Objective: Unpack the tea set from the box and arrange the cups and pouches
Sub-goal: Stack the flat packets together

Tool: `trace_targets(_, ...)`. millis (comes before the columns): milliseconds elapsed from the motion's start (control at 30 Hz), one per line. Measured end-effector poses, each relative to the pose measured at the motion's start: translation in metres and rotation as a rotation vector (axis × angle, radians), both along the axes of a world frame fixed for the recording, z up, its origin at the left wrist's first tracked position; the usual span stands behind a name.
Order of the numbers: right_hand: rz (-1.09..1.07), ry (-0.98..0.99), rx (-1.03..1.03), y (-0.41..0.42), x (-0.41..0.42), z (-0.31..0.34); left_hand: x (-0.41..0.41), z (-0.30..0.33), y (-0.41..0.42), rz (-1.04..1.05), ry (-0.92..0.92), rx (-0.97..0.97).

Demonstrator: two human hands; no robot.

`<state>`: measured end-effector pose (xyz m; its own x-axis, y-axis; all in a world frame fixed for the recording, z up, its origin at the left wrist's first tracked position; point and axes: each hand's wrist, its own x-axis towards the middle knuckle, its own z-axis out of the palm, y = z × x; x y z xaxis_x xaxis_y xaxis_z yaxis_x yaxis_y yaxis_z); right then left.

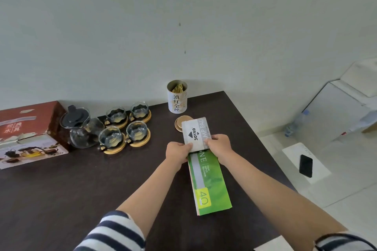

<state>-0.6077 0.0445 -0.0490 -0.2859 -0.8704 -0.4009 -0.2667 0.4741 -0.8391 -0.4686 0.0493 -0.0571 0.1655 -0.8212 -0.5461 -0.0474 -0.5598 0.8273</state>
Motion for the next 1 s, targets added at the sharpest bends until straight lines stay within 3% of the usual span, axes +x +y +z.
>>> trace_targets(233,0.012,0.141,-0.059,-0.096,-0.07,0.011,-0.078,0.007,-0.093,0.037,0.035,-0.001)
trace_targets(567,0.086,0.204,-0.035,-0.24,-0.106,-0.045,-0.114,-0.033,-0.222,0.028,-0.198,0.028)
trace_targets(767,0.144,0.248,0.009,-0.27,-0.114,-0.068,-0.117,-0.054,-0.256,-0.079,-0.369,0.043)
trace_targets(1000,0.236,0.294,0.058,-0.279,-0.117,-0.066,-0.121,-0.054,-0.262,-0.13,-0.427,0.058)
